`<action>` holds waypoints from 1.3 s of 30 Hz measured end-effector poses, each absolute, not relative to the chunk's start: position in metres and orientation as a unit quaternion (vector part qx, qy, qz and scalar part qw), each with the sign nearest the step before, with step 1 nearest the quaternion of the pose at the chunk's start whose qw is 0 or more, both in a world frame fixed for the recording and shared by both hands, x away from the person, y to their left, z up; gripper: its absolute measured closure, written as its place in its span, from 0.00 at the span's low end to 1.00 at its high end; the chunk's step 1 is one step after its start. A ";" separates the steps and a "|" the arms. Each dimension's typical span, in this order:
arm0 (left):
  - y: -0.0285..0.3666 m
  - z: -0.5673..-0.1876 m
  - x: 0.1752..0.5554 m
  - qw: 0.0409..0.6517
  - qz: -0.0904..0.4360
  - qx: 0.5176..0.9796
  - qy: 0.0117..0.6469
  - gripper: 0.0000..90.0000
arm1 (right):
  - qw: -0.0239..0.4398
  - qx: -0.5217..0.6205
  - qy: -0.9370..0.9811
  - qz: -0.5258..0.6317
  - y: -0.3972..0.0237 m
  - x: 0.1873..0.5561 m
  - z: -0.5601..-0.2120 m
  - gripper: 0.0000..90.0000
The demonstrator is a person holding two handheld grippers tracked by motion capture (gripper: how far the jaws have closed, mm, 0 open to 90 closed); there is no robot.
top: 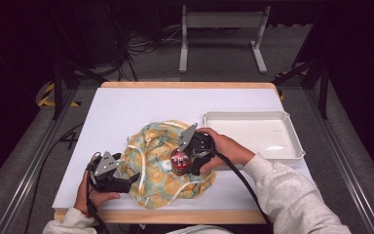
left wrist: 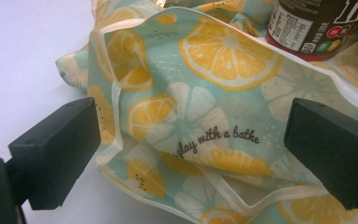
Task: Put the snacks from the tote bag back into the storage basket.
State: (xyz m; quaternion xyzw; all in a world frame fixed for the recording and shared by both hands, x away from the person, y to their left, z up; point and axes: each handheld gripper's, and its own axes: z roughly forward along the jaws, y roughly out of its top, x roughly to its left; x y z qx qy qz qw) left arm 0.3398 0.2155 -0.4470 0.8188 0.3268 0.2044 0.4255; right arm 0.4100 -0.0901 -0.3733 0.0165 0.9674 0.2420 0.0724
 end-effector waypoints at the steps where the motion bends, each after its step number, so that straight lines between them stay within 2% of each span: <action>1: 0.216 -0.447 0.340 0.426 0.204 0.819 0.327 0.05 | 0.069 0.019 0.967 0.244 -0.089 0.411 -0.374 0.18; 20: 0.217 -0.448 0.337 0.422 0.202 0.822 0.325 0.05 | 0.053 0.029 0.969 0.240 -0.079 0.415 -0.380 0.20; 26: 0.217 -0.449 0.336 0.419 0.203 0.824 0.324 0.05 | 0.065 0.031 0.966 0.246 -0.078 0.413 -0.379 0.25; 39: 0.219 -0.449 0.337 0.422 0.201 0.822 0.326 0.05 | 0.071 0.042 0.960 0.269 -0.080 0.412 -0.384 0.26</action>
